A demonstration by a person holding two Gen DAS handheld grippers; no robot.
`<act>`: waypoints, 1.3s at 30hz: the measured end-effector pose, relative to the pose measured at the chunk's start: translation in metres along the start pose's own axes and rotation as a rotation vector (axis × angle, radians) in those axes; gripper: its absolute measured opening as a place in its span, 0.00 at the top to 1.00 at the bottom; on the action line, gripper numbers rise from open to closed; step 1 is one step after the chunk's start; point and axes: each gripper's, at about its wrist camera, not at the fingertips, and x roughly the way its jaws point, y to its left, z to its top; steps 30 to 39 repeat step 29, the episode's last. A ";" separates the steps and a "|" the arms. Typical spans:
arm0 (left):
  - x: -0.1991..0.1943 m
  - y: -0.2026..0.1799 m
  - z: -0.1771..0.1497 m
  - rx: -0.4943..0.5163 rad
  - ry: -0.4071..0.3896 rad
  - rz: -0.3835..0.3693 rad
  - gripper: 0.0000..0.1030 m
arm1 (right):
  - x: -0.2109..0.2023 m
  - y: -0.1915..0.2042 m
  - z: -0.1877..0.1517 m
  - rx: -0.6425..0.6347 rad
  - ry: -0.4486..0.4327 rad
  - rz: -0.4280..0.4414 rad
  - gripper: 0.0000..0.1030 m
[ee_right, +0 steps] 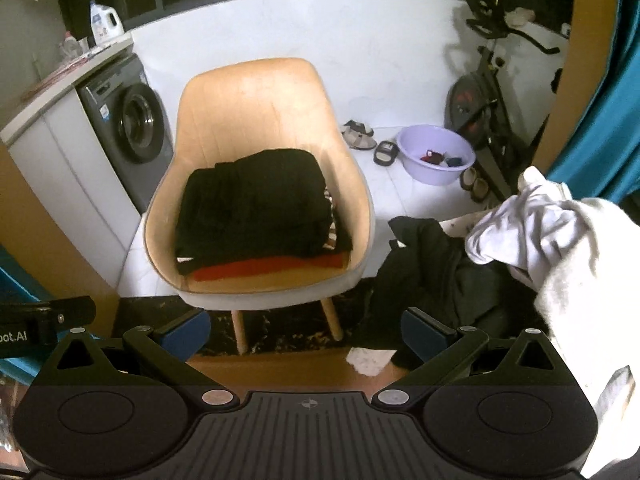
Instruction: Fold clothes
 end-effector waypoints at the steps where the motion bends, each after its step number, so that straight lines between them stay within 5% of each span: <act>1: -0.003 0.000 -0.002 0.003 -0.001 -0.007 0.00 | -0.004 0.001 -0.001 -0.007 -0.007 -0.002 0.01; 18: -0.028 0.000 -0.016 -0.101 0.000 -0.016 0.00 | -0.031 -0.006 0.008 -0.086 -0.028 0.039 0.01; 39: -0.036 -0.006 -0.021 -0.073 -0.026 -0.007 0.00 | -0.034 -0.008 0.010 -0.089 -0.035 0.058 0.01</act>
